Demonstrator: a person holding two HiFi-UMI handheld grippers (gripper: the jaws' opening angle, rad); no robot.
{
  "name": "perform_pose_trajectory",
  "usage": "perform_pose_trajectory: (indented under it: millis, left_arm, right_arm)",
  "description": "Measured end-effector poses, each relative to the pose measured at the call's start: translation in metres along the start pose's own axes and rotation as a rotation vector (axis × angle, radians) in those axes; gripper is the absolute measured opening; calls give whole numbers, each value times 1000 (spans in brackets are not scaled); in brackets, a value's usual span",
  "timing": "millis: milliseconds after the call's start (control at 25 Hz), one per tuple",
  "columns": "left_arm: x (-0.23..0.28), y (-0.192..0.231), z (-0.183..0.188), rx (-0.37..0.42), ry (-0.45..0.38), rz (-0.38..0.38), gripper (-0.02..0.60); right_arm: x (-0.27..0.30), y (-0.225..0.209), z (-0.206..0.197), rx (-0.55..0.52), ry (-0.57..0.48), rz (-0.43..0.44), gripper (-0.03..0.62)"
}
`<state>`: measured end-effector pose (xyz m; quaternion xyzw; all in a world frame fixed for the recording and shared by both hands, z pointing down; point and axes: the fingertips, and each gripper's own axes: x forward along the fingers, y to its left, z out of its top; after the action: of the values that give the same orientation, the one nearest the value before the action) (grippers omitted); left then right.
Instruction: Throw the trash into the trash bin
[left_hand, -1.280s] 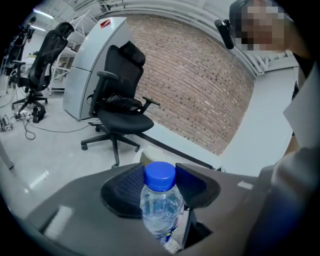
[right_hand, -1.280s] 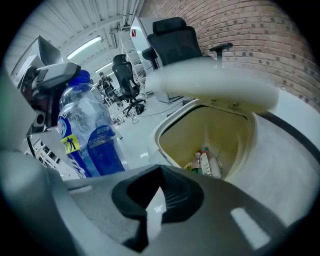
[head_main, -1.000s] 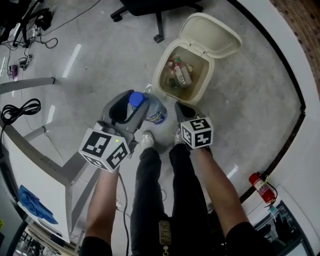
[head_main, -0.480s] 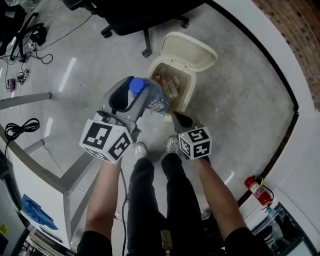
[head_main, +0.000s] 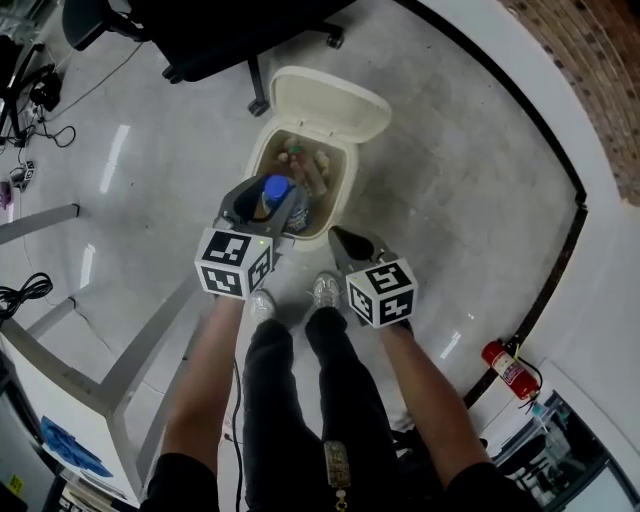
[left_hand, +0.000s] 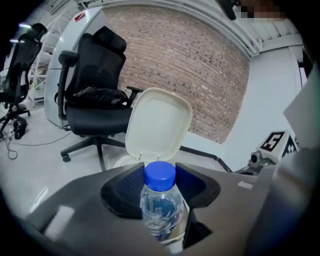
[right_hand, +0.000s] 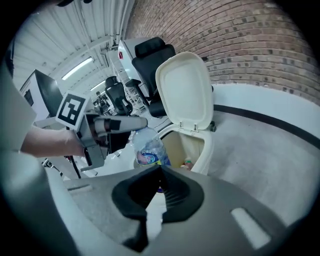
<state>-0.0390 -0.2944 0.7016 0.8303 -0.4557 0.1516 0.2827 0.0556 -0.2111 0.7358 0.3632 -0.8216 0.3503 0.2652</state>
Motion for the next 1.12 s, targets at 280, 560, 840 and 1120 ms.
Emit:
perform_pose_trajectory:
  millis: [280,560,840,1120]
  left_arm:
    - [28,5,-44,29,171,46,202]
    - [32,-3,-50,27,226,37,339]
    - [17,-6,-47,0,230,42,282]
    - [-4,1,-21,-5,194,75,24]
  right_arm:
    - [-15,-25,17,29,-51,-20,3]
    - [-33,-54,68,29,-162,-56,3]
    - [-54,-116,169,-28,-318,-177,3]
    - [-44,-109,245,-121,-367,-153,3]
